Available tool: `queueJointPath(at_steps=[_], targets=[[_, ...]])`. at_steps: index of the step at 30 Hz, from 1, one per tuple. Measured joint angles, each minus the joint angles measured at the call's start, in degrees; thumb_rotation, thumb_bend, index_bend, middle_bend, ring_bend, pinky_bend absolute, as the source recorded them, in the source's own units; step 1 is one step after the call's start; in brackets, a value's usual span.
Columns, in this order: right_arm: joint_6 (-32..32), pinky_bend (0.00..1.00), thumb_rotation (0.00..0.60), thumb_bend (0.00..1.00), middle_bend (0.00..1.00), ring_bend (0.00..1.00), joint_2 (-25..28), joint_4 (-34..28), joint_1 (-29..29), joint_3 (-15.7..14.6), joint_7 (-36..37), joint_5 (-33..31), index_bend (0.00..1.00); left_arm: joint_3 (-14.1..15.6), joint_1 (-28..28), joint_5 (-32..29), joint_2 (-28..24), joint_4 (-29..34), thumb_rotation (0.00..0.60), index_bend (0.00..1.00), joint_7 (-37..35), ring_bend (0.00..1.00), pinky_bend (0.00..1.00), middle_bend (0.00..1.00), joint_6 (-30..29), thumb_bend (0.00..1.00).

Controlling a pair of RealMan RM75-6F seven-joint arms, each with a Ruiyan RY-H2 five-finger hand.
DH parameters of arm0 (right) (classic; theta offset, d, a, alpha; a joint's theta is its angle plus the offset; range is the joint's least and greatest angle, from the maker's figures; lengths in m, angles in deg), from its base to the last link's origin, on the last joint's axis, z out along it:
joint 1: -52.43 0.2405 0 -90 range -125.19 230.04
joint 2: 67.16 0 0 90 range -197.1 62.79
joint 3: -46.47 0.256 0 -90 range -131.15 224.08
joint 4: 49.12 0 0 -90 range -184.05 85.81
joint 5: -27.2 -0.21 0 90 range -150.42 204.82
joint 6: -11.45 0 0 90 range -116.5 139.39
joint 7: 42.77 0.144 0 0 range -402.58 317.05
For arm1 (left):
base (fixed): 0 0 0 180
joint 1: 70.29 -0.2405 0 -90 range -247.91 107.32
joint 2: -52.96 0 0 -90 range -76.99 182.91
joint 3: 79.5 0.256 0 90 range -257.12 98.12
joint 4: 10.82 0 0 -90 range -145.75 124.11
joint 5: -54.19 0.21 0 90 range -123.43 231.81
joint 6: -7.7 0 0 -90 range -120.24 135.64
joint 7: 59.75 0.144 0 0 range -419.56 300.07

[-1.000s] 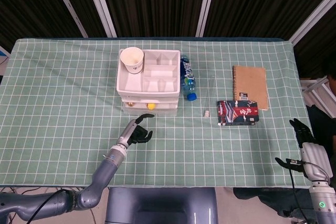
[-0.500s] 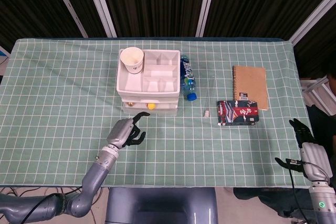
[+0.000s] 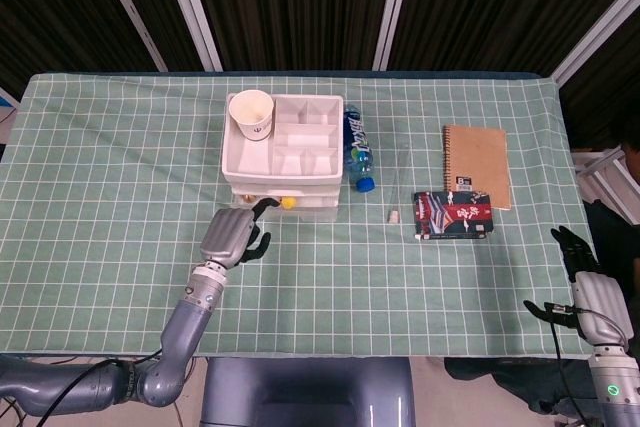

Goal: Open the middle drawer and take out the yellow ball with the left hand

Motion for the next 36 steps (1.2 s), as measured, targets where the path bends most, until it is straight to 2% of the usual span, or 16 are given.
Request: queueJointPath(at_steps=[10,21,36], targets=[[-0.06,0.22,0.600,0.05,0.00,0.00,0.04,-0.09,0.01,0.01,-0.09,-0.07,0.00,-0.45,0.66,-6.60,-0.66,1.15,0.600,0.36,3.69,1.00,1.00,0.99,-1.00,0.46],[0.02,0.22,0.600,0.05,0.00,0.00,0.03,-0.15,-0.03,-0.03,-0.19,0.02,0.00,0.12,0.52,-7.39,-2.31,4.34,0.600,0.41,3.72,1.00,1.00,0.99,-1.39,0.46],[0.03,0.22,0.600,0.05,0.00,0.00,0.07,-0.36,-0.07,0.02,-0.18,-0.12,0.00,4.09,-0.76,-9.77,-6.85,12.68,0.600,0.42,5.04,1.00,1.00,0.99,-1.82,0.46]])
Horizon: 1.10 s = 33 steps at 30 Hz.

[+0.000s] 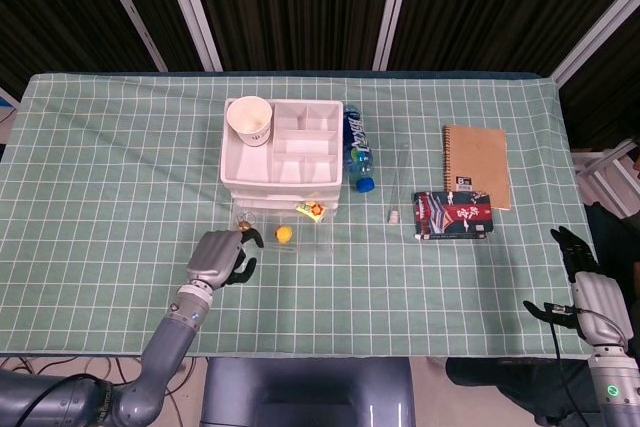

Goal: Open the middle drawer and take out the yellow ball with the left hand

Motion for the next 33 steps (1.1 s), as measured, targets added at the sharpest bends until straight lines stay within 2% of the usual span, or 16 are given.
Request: queueJointPath(at_steps=[6,8,12,16,23,27,33], targets=[[-0.02,0.22,0.600,0.05,0.00,0.00,-0.03,-0.01,0.00,-0.01,-0.06,0.00,0.00,0.72,-0.20,0.86,-0.84,1.88,0.600,0.40,-0.61,1.00,1.00,0.99,-0.20,0.45],[0.00,0.22,0.600,0.05,0.00,0.00,-0.02,-0.01,-0.01,-0.02,-0.06,0.02,0.00,0.89,-0.24,1.27,-0.95,2.19,0.600,0.39,-0.93,1.00,1.00,0.99,-0.31,0.41],[-0.02,0.22,0.600,0.05,0.00,0.00,-0.01,-0.03,-0.01,0.01,-0.01,-0.03,0.00,0.82,-0.15,1.95,-1.03,2.40,0.600,0.36,-1.30,1.00,1.00,0.99,-0.61,0.28],[-0.07,0.22,0.600,0.05,0.00,0.00,-0.01,-0.01,0.01,0.00,0.02,-0.03,0.00,0.28,0.38,2.77,-1.19,2.62,0.600,0.35,-1.06,1.00,1.00,0.99,-1.03,0.20],[-0.10,0.22,0.600,0.05,0.00,0.00,-0.01,-0.02,0.00,0.03,0.08,-0.12,0.00,-0.99,2.80,3.26,-2.14,3.23,0.600,0.35,2.38,1.00,1.00,0.99,-0.87,0.18],[-0.14,0.22,0.600,0.05,0.00,0.00,0.01,0.02,0.02,0.05,0.15,-0.15,0.00,-1.84,5.55,2.43,-4.34,3.15,0.600,0.35,5.64,1.00,1.00,1.00,2.05,0.18],[-0.25,0.22,0.600,0.05,0.00,0.00,0.00,0.01,0.06,0.03,0.10,-0.15,0.00,-2.83,10.88,1.74,-9.91,0.84,0.600,0.35,10.35,1.00,1.00,1.00,9.86,0.18]])
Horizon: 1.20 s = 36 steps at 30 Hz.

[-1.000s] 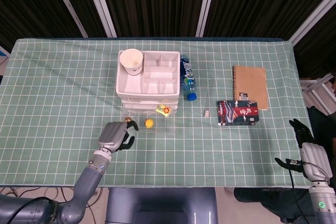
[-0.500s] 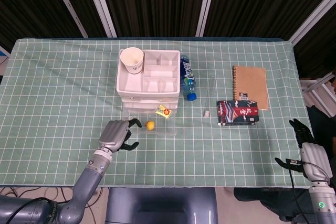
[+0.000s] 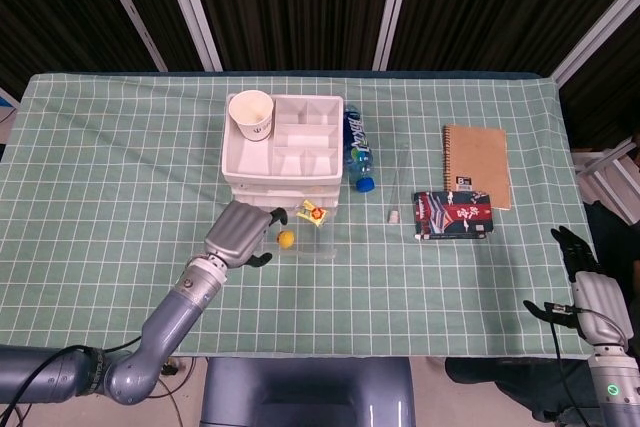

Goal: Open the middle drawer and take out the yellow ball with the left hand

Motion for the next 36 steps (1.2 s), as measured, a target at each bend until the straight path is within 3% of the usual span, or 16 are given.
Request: queueJointPath(at_steps=[7,13,22,36], targets=[[-0.15,0.22,0.600,0.05,0.00,0.00,0.01,-0.11,0.02,0.01,-0.01,-0.15,0.00,1.21,5.67,2.93,-5.49,-7.49,0.600,0.35,1.78,1.00,1.00,1.00,12.12,0.18],[-0.24,0.22,0.600,0.05,0.00,0.00,0.06,-0.19,0.03,0.04,0.04,-0.31,0.00,2.77,9.75,5.72,-6.16,-13.80,0.600,0.35,-0.03,1.00,1.00,1.00,19.01,0.18],[-0.37,0.22,0.600,0.05,0.00,0.00,0.15,-0.24,0.05,0.17,0.27,-0.57,0.00,5.55,13.67,7.12,-3.45,-18.06,0.600,0.36,-1.94,1.00,1.00,1.00,22.67,0.18],[-0.42,0.22,0.600,0.05,0.00,0.00,0.18,-0.39,0.03,0.20,0.38,-0.67,0.00,8.72,15.87,7.39,-0.48,-20.08,0.600,0.38,-3.74,1.00,1.00,1.00,21.60,0.18]])
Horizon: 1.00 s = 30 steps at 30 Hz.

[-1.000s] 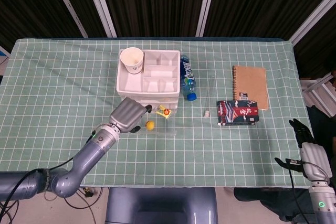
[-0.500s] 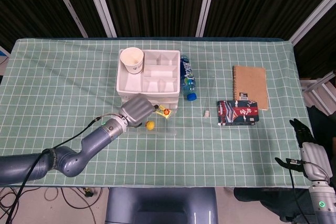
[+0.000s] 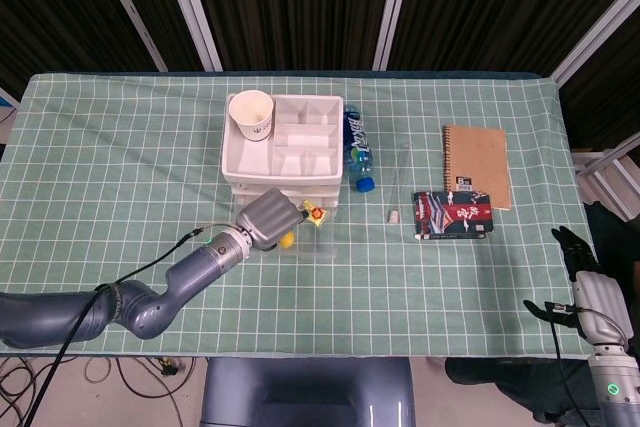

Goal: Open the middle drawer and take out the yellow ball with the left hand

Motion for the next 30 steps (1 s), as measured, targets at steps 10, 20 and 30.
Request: queueJointPath(at_steps=[10,20,30], targets=[[-0.08,0.22,0.600,0.05,0.00,0.00,0.05,-0.04,0.00,0.06,0.21,-0.12,0.00,1.96,2.03,-1.40,1.73,-1.52,0.600,0.41,0.08,1.00,1.00,1.00,-0.57,0.19],[-0.15,0.22,0.600,0.05,0.00,0.00,0.09,-0.15,-0.01,0.04,0.23,-0.15,0.00,3.36,3.15,-2.35,2.47,-1.91,0.600,0.45,-0.27,1.00,1.00,1.00,-0.90,0.24],[-0.22,0.22,0.600,0.05,0.00,0.00,0.12,-0.23,0.00,0.03,0.28,-0.16,0.00,4.32,3.65,-2.49,2.49,-1.67,0.600,0.55,-1.27,1.00,1.00,1.00,-1.62,0.35]])
